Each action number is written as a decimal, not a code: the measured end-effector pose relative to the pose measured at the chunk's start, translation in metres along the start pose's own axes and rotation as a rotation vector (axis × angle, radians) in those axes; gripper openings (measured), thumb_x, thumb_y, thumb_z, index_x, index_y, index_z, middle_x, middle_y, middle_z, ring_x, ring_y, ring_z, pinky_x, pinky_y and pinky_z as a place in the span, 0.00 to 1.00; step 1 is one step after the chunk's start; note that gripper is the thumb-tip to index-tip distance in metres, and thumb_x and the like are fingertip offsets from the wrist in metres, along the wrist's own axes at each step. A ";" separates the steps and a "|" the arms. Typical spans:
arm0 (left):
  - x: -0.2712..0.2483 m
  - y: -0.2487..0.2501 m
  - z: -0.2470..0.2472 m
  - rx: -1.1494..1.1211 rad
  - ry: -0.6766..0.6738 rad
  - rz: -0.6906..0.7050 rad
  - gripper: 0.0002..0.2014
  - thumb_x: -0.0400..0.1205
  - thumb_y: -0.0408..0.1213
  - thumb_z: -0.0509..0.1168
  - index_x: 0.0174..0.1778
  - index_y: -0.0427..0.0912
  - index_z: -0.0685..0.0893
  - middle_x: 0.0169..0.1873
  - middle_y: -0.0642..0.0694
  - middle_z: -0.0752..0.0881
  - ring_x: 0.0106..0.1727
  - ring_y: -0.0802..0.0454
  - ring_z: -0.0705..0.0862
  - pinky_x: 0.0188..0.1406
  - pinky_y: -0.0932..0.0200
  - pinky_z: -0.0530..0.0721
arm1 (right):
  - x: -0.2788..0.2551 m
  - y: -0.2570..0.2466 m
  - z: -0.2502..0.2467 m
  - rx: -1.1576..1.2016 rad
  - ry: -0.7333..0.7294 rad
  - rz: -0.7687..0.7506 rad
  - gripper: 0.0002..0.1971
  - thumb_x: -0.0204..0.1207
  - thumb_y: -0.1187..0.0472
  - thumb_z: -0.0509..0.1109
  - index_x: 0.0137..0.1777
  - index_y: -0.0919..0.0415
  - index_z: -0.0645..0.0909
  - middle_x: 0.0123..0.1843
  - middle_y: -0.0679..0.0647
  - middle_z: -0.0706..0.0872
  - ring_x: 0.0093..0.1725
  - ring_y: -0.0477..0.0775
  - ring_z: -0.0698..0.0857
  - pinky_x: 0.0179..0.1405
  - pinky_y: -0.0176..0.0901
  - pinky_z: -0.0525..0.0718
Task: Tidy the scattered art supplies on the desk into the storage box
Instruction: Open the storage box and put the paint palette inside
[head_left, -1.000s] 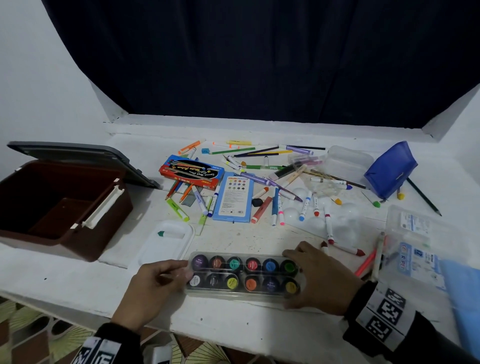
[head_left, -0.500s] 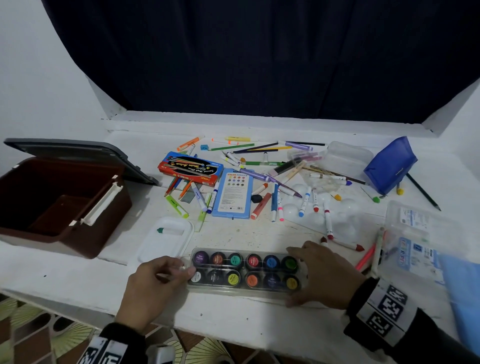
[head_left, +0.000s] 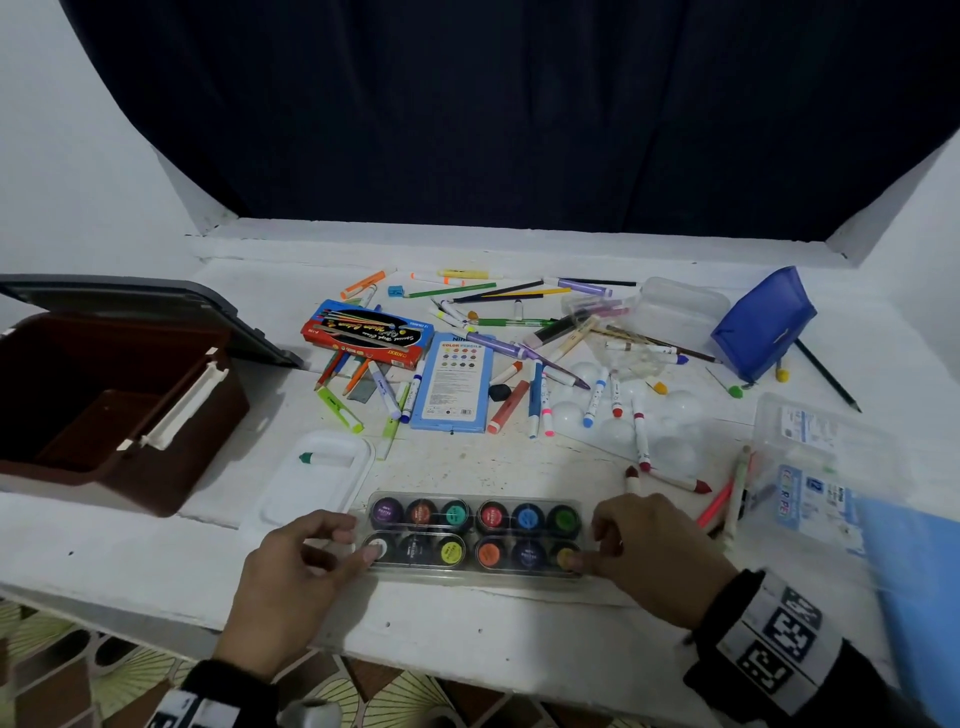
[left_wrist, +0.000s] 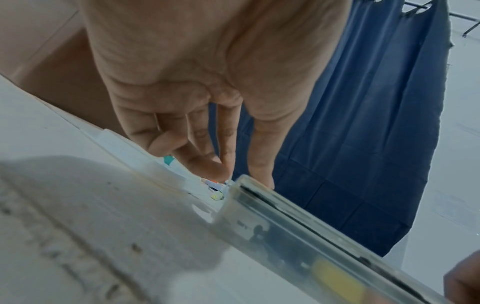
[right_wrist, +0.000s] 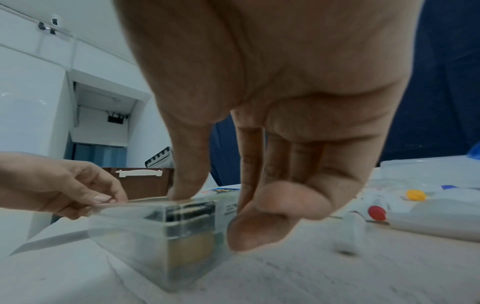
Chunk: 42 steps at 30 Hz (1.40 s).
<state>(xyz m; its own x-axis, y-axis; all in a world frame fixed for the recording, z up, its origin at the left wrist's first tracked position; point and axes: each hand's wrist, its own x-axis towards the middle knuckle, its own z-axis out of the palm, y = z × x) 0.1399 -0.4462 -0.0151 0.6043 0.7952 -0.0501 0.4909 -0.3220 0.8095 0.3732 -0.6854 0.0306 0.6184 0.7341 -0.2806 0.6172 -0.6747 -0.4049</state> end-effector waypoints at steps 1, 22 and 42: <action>0.000 0.000 0.001 0.004 0.000 0.001 0.12 0.67 0.46 0.82 0.43 0.55 0.90 0.38 0.65 0.86 0.30 0.58 0.84 0.33 0.63 0.80 | 0.000 -0.002 0.002 -0.032 0.019 -0.006 0.22 0.70 0.33 0.71 0.46 0.53 0.81 0.41 0.46 0.86 0.40 0.46 0.85 0.44 0.45 0.86; -0.002 -0.014 0.004 0.005 -0.116 0.020 0.28 0.70 0.68 0.72 0.66 0.65 0.82 0.53 0.57 0.88 0.51 0.55 0.89 0.57 0.49 0.86 | 0.028 -0.035 0.012 -0.271 -0.127 -0.409 0.52 0.65 0.30 0.73 0.84 0.50 0.53 0.77 0.48 0.70 0.73 0.51 0.71 0.73 0.53 0.72; 0.037 0.061 -0.107 -0.278 0.211 0.422 0.20 0.81 0.50 0.71 0.70 0.56 0.81 0.57 0.50 0.87 0.56 0.49 0.87 0.55 0.55 0.86 | 0.064 -0.105 -0.030 0.178 0.475 -0.641 0.42 0.59 0.42 0.77 0.75 0.52 0.74 0.68 0.42 0.79 0.67 0.46 0.77 0.67 0.49 0.79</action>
<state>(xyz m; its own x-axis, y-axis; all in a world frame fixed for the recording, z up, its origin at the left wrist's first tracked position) 0.1248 -0.3810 0.0949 0.5598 0.7211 0.4082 0.0313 -0.5107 0.8592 0.3628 -0.5695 0.0814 0.3360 0.8354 0.4349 0.8591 -0.0827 -0.5050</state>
